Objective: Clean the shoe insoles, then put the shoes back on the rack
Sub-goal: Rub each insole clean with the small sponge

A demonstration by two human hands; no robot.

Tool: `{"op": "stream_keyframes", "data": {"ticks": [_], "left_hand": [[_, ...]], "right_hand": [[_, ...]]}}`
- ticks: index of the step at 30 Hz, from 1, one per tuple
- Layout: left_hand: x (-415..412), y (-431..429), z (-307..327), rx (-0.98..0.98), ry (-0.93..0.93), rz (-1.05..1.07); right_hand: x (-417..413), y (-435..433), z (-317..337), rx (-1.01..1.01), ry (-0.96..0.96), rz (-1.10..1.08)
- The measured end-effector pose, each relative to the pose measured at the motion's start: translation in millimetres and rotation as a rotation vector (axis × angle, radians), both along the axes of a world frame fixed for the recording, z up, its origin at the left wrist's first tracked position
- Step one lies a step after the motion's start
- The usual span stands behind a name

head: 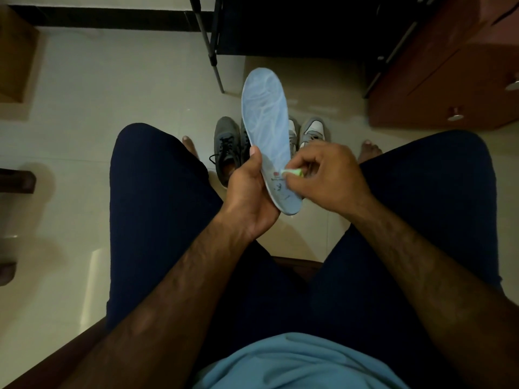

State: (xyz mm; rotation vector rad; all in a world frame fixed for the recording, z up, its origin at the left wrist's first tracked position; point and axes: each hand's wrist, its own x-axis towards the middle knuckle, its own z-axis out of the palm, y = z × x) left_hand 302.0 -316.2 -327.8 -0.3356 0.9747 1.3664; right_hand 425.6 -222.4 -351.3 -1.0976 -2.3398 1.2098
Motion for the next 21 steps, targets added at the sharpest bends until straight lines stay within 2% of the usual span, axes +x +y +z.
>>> {"op": "stream_keyframes", "data": {"ticks": [2, 7, 12, 17, 21], "left_hand": [[-1, 0, 1, 0.0, -0.003, -0.007], [0, 0, -1, -0.002, -0.003, -0.003], [-3, -2, -3, 0.012, -0.017, -0.011], [-2, -1, -7, 0.037, -0.037, -0.002], [-4, -2, -8, 0.062, -0.061, -0.005]], "right_hand": [[1, -7, 3, -0.018, 0.002, 0.072], [1, 11, -3, 0.016, -0.014, -0.109], [4, -9, 6, -0.032, 0.024, 0.113], [3, 11, -2, -0.024, 0.026, -0.103], [4, -9, 5, -0.051, 0.043, 0.094]]}}
